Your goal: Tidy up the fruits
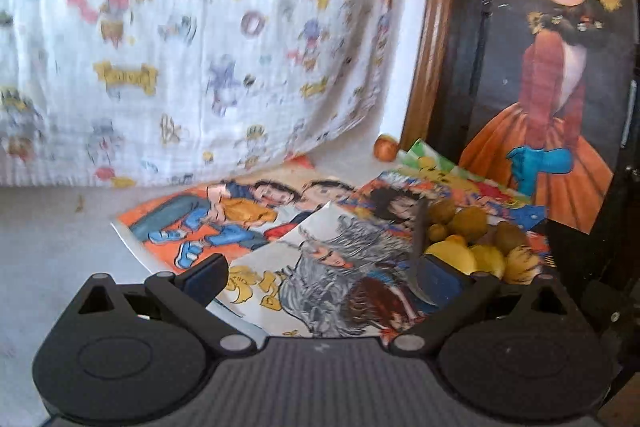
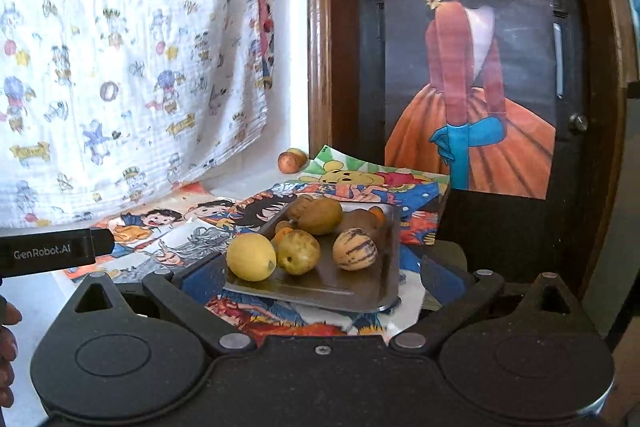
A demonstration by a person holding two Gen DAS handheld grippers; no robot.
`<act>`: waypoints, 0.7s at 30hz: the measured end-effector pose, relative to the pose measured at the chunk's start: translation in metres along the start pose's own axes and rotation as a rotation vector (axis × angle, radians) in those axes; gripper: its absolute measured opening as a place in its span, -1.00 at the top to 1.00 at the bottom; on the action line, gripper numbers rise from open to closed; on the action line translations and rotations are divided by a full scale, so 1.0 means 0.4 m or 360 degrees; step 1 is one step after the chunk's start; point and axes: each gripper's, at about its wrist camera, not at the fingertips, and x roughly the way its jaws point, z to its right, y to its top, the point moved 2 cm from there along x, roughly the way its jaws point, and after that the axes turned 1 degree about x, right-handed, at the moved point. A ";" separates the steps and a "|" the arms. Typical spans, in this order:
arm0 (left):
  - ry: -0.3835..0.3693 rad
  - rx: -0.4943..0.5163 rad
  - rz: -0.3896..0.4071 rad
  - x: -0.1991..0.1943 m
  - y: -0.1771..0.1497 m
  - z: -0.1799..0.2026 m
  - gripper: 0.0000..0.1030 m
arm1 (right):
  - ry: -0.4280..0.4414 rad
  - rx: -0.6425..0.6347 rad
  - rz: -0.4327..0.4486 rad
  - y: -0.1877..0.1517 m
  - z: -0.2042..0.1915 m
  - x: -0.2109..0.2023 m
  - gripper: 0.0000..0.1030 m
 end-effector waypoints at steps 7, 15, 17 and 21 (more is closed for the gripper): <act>-0.0018 0.0055 0.0039 -0.093 -0.019 0.015 -0.99 | 0.0012 0.0069 0.0077 -0.013 0.021 -0.079 -0.99; 0.0017 0.0051 0.0054 -0.157 -0.044 -0.003 -0.99 | 0.0025 0.0066 0.0133 -0.024 0.020 -0.129 -0.99; 0.0020 0.0049 0.0060 -0.167 -0.046 -0.007 -0.99 | 0.0030 0.0052 0.0152 -0.025 0.017 -0.140 -0.99; 0.0014 0.0054 0.0063 -0.179 -0.051 -0.011 -0.99 | 0.0034 0.0030 0.0167 -0.033 0.008 -0.151 -0.99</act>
